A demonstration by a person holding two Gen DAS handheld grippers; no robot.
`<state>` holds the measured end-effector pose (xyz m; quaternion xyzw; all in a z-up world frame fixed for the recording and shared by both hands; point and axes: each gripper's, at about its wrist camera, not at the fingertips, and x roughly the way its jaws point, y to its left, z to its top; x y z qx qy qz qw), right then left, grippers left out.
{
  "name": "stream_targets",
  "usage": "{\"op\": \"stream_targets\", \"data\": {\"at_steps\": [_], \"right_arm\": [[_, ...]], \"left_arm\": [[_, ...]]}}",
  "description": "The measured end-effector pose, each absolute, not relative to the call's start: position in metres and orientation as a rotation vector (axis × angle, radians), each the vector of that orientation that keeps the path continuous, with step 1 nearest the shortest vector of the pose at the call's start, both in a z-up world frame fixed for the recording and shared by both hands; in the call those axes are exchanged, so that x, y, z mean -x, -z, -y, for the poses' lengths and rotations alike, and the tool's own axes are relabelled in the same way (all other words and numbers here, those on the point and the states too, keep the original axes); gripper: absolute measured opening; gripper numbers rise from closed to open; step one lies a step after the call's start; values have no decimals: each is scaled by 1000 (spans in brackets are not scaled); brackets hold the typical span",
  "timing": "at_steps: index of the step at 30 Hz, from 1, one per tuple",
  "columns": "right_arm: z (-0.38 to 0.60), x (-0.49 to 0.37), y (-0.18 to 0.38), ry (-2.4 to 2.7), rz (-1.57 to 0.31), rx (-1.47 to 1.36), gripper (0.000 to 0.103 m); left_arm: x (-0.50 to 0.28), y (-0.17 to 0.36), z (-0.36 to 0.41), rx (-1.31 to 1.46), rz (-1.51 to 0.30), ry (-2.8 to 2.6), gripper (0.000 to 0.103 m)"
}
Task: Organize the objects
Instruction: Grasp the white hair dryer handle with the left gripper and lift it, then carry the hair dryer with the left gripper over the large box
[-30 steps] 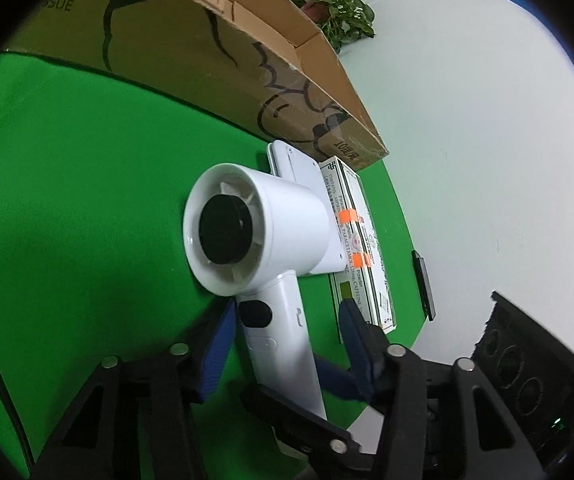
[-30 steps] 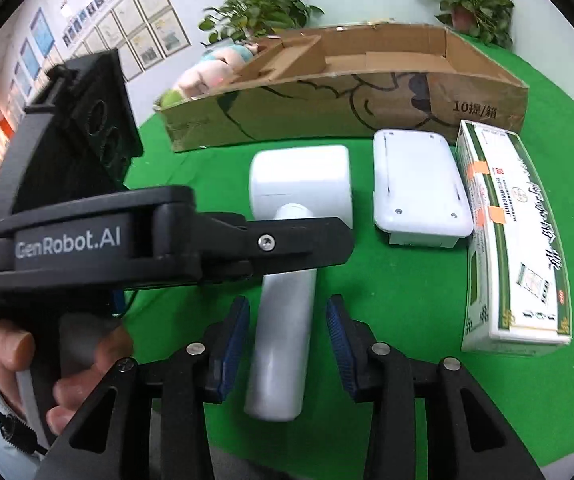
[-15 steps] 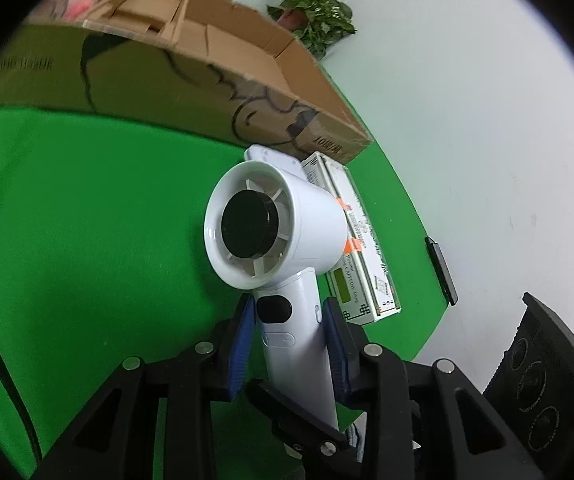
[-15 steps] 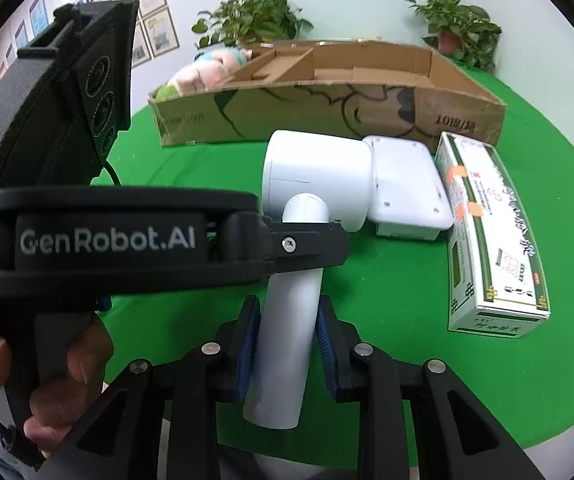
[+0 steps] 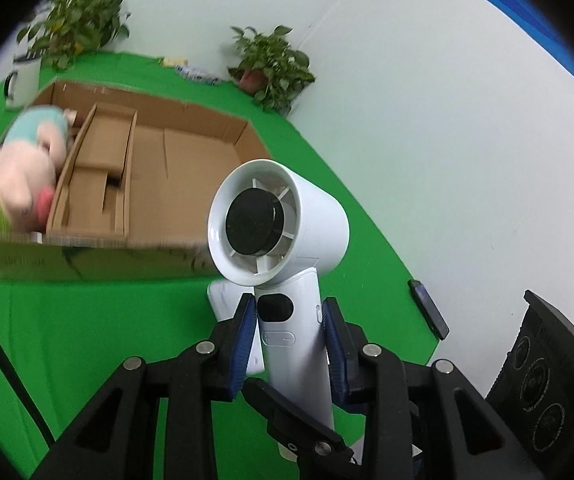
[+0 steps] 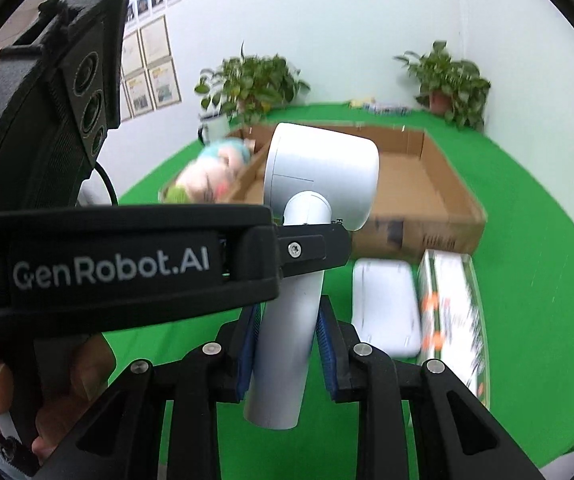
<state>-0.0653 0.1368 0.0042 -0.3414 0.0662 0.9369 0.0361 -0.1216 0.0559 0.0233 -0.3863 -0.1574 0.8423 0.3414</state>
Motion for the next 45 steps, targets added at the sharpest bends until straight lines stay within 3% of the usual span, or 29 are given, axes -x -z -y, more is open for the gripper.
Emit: {"op": "stream_targets", "data": {"at_steps": [11,27,34,45], "right_arm": [[-162,128,-74,-2890,-211,922,25],[-176,226,-114,-2908,-232,1005,24],[-194,280,-92,-2891,-296,1116,24],[-223,308,2,-2829,-442,1340,24]], "left_arm": [[189,-90,-80,917,327,-2240,32],[271,-106,-77,974,302,-2300,32],[301,-73,-76,1080,298,-2294,32],[331,-4,-81,1293,285,-2261,32]]}}
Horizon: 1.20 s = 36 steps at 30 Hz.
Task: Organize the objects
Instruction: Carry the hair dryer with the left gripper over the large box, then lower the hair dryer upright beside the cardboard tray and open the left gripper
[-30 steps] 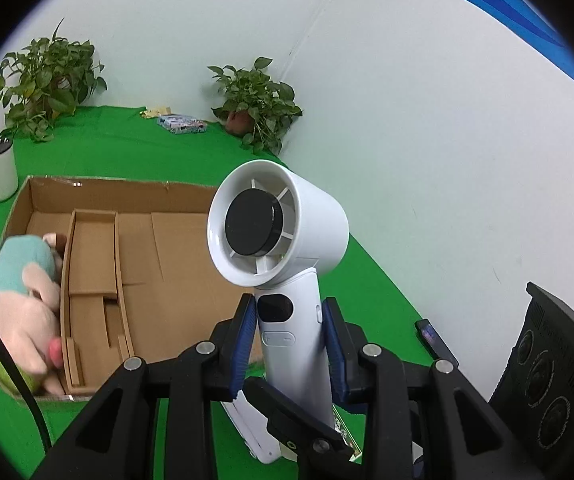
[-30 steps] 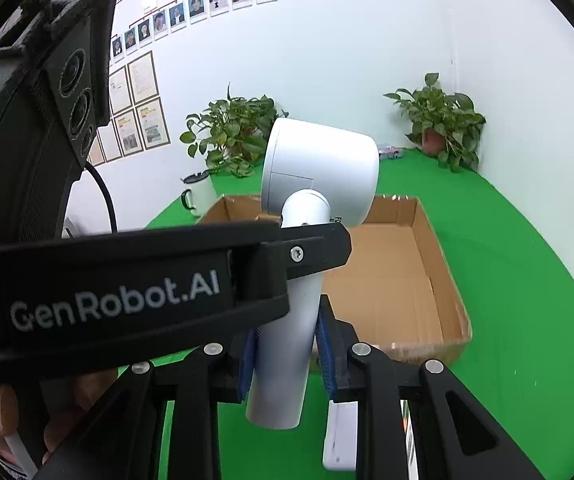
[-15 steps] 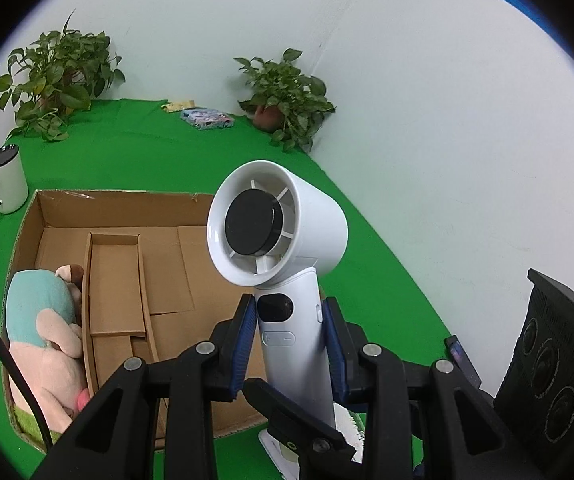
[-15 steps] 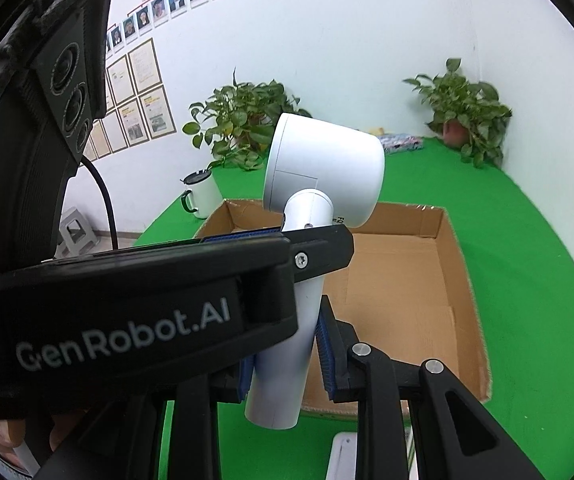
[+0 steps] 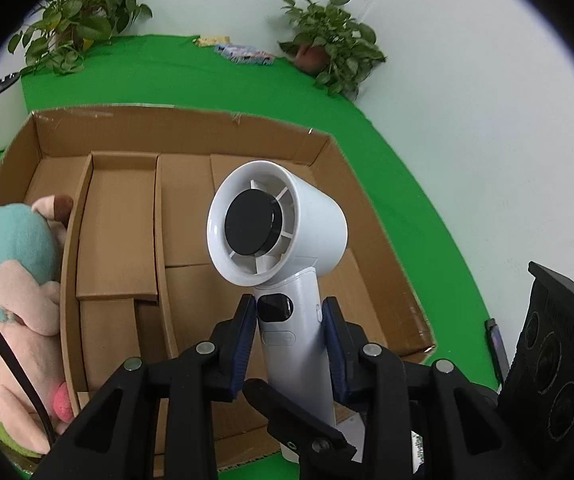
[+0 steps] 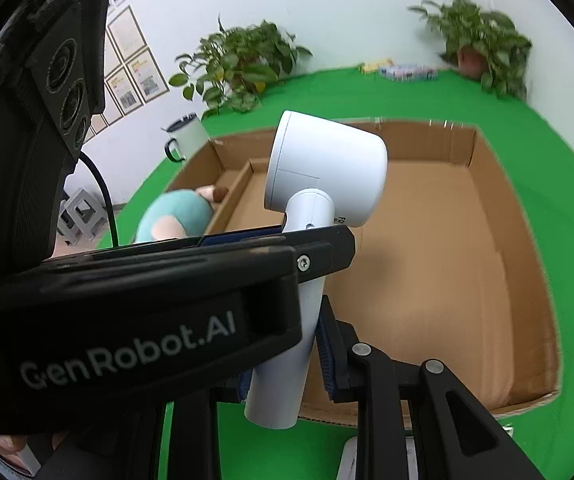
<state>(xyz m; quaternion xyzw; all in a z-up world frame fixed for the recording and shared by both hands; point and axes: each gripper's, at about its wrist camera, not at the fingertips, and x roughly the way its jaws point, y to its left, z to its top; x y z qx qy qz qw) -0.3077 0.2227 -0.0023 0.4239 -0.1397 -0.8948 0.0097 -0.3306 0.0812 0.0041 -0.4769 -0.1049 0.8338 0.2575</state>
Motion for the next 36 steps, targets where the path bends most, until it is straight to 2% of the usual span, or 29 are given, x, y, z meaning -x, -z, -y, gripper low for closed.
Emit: {"op": "stream_targets", "data": {"at_steps": [7,18,30,36], "right_arm": [[-234,312,45,2730,512,-1380,24],[-241,313,80,2640,603,-1474,24],[-233,310,85,2633,589,-1506,25],[-231,309,82,2618,600,-1507,30]], "left_arm": [[340,19,-85,1385,254,-2252,32],[345,52,-75,1506,286,-2218,32],[344,34,-63,1467,235,-2242,35],[334,19,-47,1415,176,-2298,35]]}}
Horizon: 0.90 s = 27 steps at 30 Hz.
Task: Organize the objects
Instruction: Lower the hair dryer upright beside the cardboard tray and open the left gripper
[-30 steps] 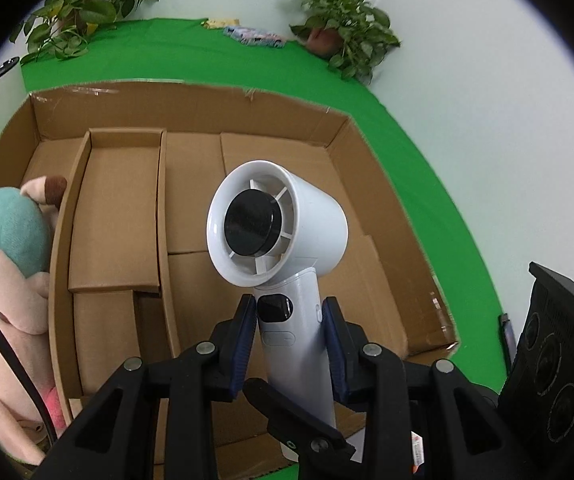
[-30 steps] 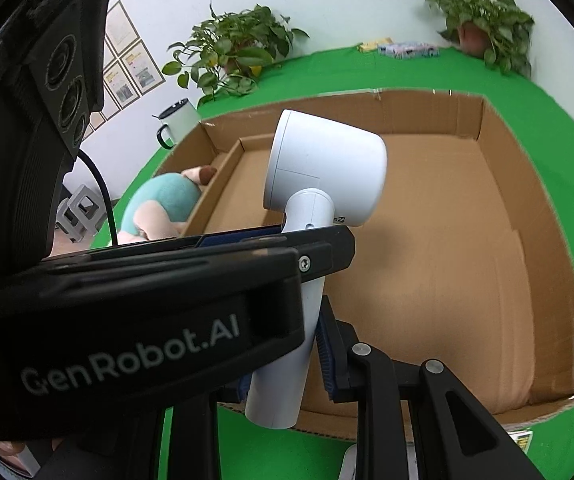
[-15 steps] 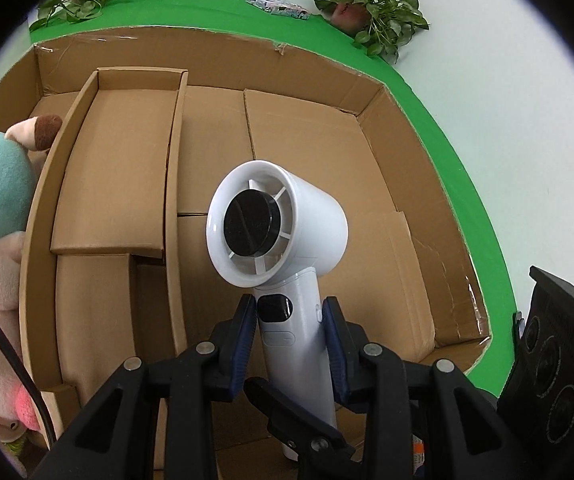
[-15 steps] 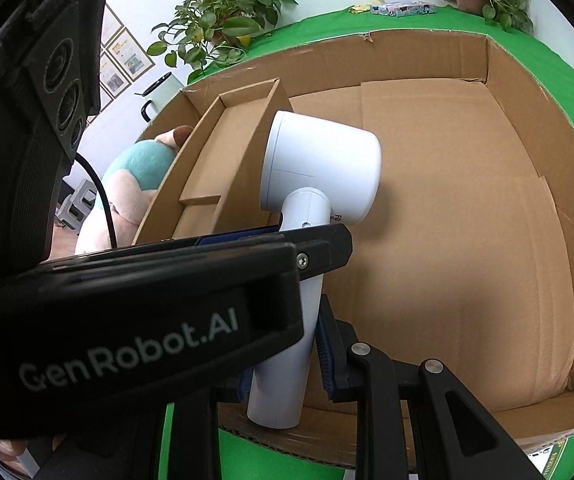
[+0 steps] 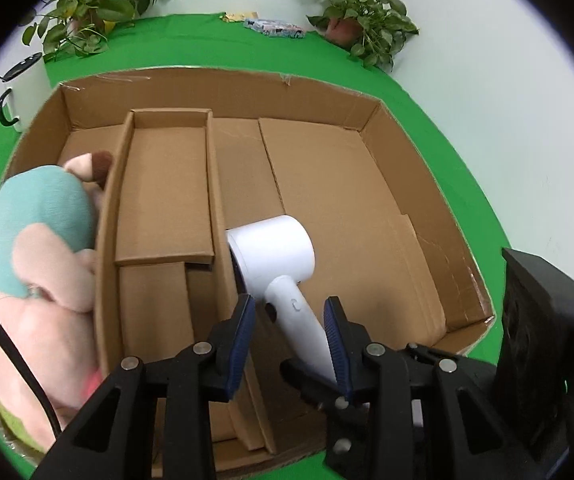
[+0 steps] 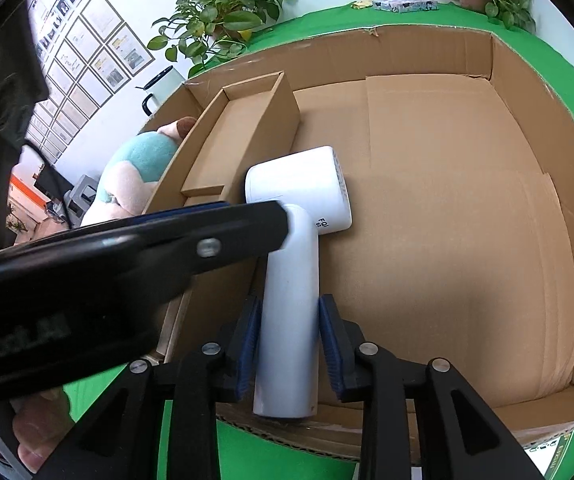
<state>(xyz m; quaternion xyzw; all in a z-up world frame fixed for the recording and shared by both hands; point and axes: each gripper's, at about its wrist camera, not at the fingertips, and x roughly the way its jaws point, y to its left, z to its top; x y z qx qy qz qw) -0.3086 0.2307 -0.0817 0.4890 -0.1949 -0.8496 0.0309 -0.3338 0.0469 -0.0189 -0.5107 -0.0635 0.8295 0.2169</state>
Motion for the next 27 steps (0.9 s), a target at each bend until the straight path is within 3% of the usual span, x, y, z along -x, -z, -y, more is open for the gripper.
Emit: {"op": "stream_targets", "data": {"at_steps": [5,8,22,27], "right_arm": [[-238,311,81,2588,654,-1511,30],[-235,315,84,2598,637,-1554,22],[-215,318,85,2607,716,-1585,22],[-208,321,84,2608,622,-1582,23]], "left_arm": [[326,10,-23,1363,209,-2350,35],[323,10,-14,1345,204,-2377,35],[311,41,-2,1456,160,-2457,31],[308,43,-6,1495,170,-2470,26]]}}
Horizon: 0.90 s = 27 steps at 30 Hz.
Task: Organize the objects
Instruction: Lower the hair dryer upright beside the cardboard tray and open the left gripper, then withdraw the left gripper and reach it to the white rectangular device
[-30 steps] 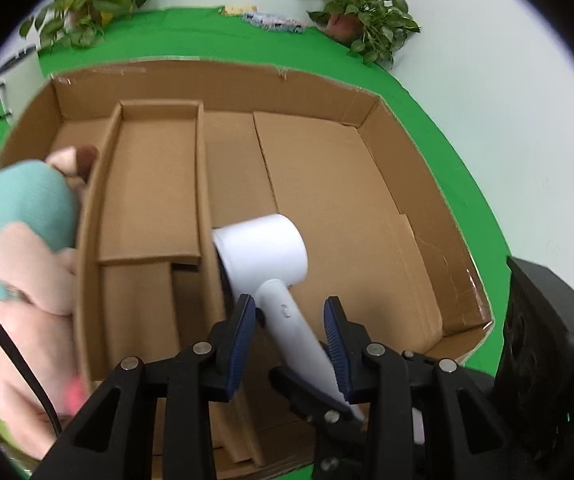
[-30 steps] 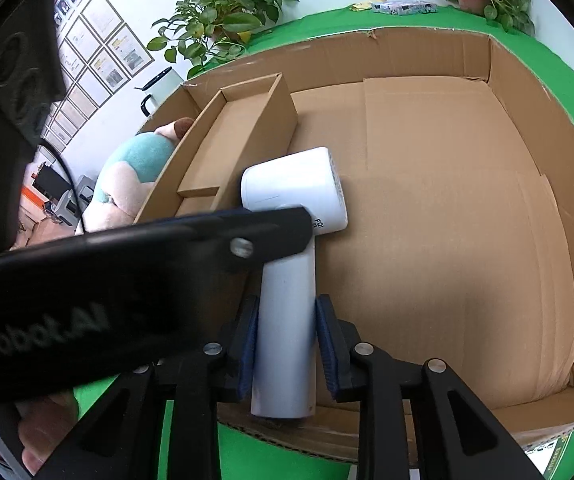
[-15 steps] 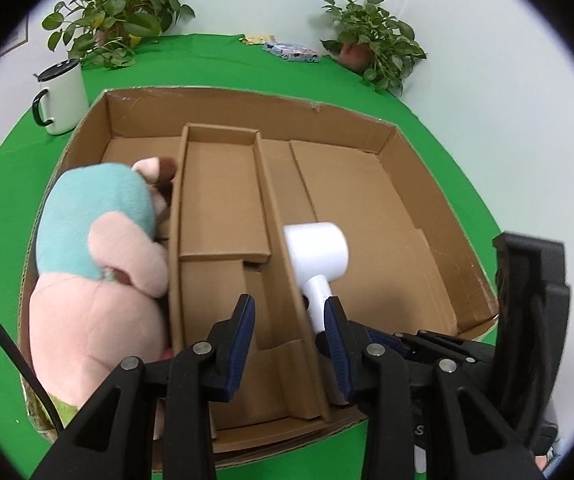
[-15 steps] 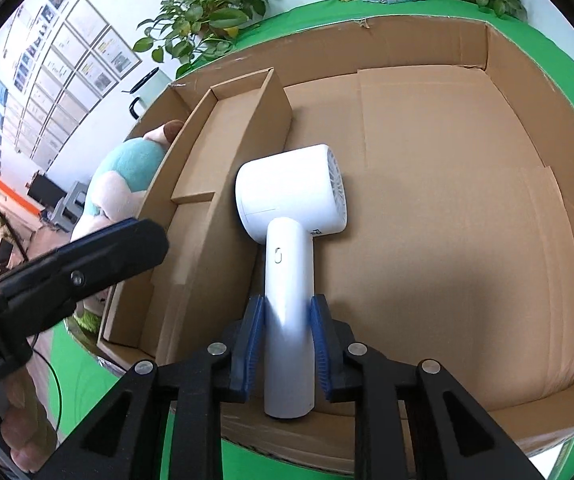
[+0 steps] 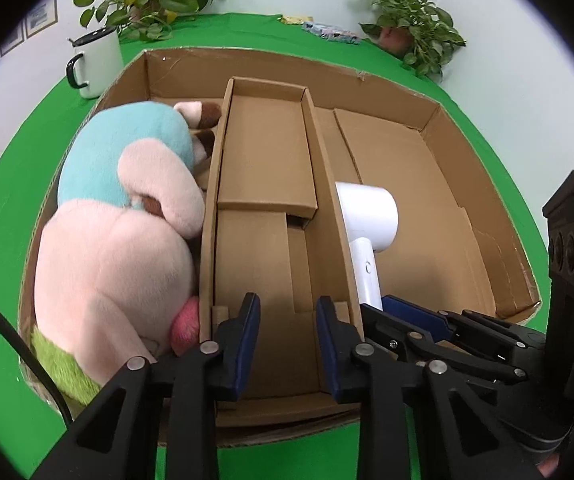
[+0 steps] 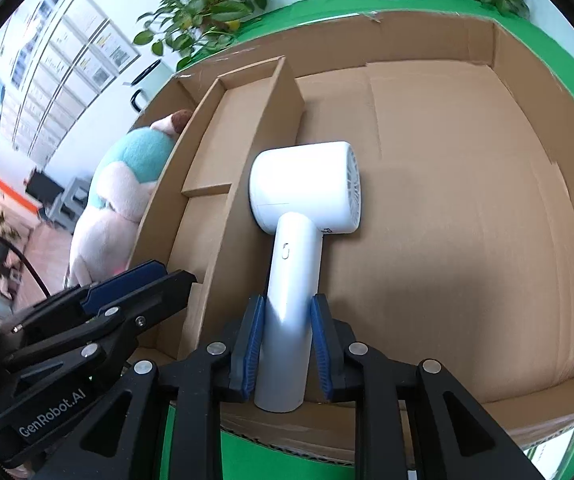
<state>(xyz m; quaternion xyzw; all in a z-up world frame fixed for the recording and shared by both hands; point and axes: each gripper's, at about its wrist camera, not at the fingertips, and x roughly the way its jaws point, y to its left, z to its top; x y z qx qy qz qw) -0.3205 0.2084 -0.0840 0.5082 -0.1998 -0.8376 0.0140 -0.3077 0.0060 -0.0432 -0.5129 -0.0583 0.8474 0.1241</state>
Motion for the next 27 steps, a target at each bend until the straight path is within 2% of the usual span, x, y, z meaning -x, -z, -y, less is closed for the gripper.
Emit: {"op": "stream_targets", "data": {"at_steps": [4,7,9,11,12,15,16,18,20,23,27], "right_arm": [[-213,315,81,2647,666,-1553,25],[-212,306,67,2736,601,-1491,36],[-212,293,51,2813,537,-1408,71],[-215,274,34,2897,491,-1308,91],[-217,265,27,2934,464,-1270,95],[-216,229,10,3023,342,-1172,102],[-215,218,7,3043,294,-1143,102],[-208,191,2,3088,175,-1090,102],[-198,166,0,3104,88,-1041,102],[-192,137,3,3113,75,-1018,102],[-193,117,11,3068,213,-1042,102]], "left_arm": [[307,44,-6,1507,195,-2475,23],[307,52,-5,1565,234,-2433,21],[302,50,-7,1540,206,-2447,20],[294,42,-9,1488,185,-2486,21],[287,35,-10,1443,167,-2521,21],[262,13,-15,1281,87,-2629,35],[257,8,-16,1248,70,-2651,42],[242,-2,-19,1150,17,-2710,46],[234,-5,-22,1099,-63,-2765,57],[243,7,-19,1176,-99,-2759,58],[260,28,-19,1296,-46,-2695,57]]}}
